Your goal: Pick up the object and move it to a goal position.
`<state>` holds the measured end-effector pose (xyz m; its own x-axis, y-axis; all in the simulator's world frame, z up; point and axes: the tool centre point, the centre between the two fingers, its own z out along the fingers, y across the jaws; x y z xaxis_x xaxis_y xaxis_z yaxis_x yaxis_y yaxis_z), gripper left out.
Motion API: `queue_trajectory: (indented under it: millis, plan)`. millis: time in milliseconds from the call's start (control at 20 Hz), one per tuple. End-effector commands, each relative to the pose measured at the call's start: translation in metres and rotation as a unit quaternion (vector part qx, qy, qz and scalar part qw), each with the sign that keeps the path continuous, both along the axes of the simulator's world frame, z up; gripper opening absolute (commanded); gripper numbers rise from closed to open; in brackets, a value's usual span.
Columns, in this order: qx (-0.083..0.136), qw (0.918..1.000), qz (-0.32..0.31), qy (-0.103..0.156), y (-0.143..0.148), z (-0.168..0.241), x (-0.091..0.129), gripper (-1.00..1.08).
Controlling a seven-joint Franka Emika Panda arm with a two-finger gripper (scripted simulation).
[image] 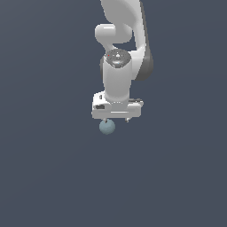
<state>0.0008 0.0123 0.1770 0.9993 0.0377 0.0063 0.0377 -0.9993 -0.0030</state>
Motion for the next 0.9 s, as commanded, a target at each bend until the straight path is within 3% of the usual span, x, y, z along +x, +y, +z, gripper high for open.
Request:
queue_trajectory:
  millis: [0,400,850]
  plan:
    - [0.000,1.0000,0.000,0.000,0.000,0.000,0.000,1.00]
    - [0.008,0.9998,-0.015,0.006,-0.018,0.005,-0.004,1.00]
    - [0.008,0.9996,-0.027,0.006,-0.019,0.001,-0.005,1.00]
